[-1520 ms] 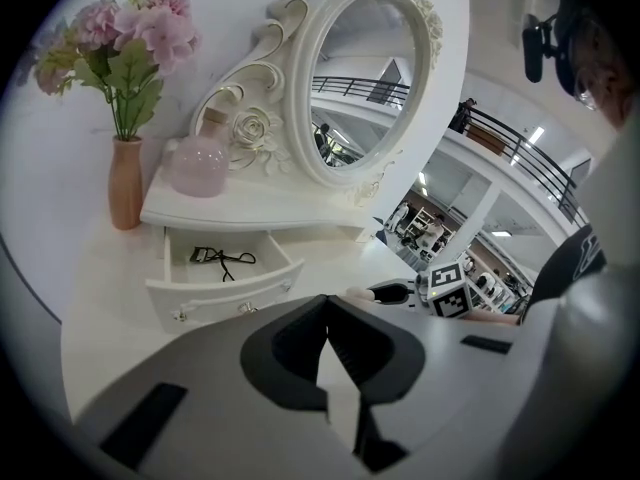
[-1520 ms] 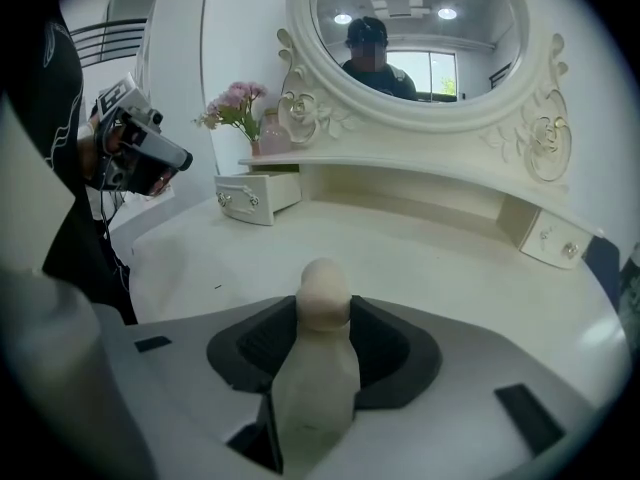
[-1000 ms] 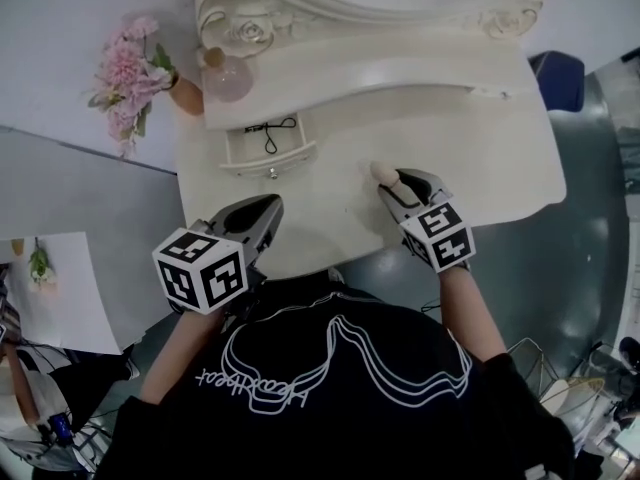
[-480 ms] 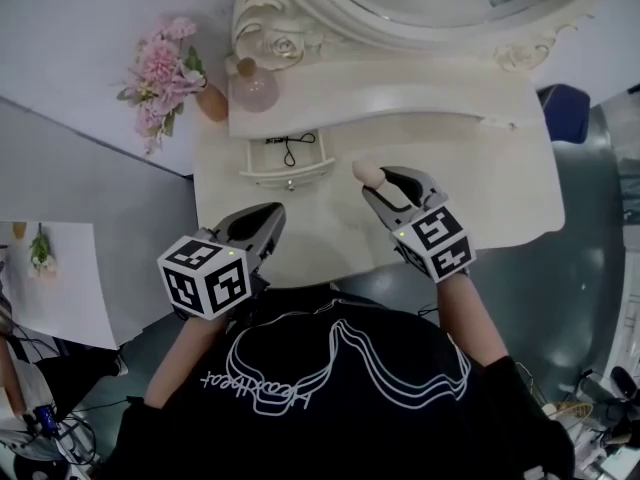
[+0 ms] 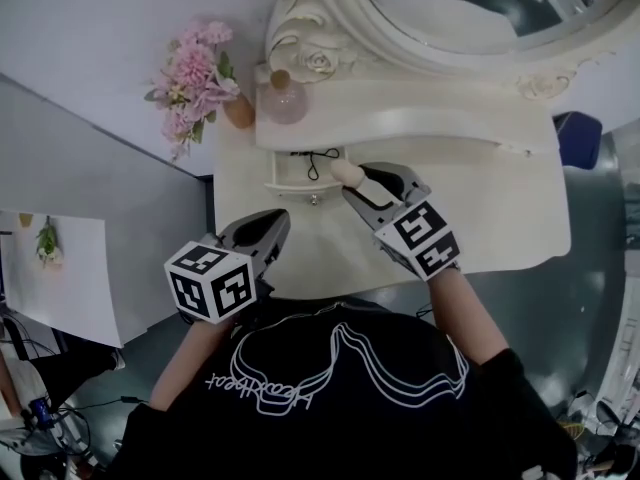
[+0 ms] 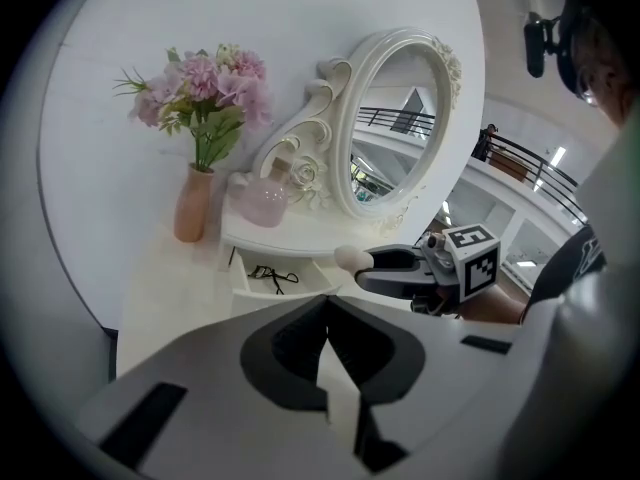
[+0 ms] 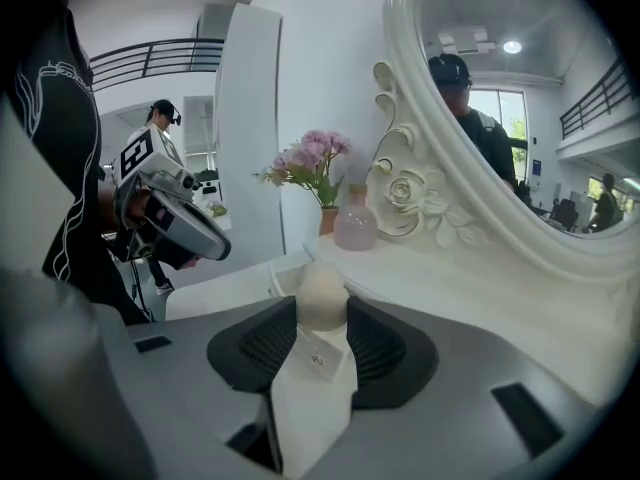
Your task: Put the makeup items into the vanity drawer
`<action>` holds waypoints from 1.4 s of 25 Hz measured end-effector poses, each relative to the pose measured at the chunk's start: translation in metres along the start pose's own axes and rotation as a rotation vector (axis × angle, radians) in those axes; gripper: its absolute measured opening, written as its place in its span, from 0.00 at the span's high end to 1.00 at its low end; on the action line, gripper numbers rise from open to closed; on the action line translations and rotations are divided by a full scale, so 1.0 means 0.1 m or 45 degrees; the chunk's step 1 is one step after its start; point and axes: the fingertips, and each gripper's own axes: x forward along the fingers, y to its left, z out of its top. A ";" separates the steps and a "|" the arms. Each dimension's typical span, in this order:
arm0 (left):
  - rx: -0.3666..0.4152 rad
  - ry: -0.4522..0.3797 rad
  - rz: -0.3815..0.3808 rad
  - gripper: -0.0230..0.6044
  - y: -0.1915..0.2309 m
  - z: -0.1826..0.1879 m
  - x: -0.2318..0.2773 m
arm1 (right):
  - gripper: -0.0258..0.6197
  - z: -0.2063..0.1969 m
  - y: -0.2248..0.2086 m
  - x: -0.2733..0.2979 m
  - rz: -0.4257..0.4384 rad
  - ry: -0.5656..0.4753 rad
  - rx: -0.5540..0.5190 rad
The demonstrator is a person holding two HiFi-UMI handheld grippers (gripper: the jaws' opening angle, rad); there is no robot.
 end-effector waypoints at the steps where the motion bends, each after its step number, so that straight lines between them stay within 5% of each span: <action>1: -0.006 -0.003 0.003 0.96 0.03 0.01 -0.01 | 0.71 0.02 0.01 0.05 0.011 0.003 -0.006; 26: -0.113 -0.023 0.044 0.96 0.50 -0.03 -0.11 | 0.71 0.01 0.10 0.74 0.146 0.157 0.008; 35: -0.117 -0.031 0.040 0.96 0.49 -0.06 -0.12 | 0.58 0.02 0.10 0.62 0.155 0.100 0.100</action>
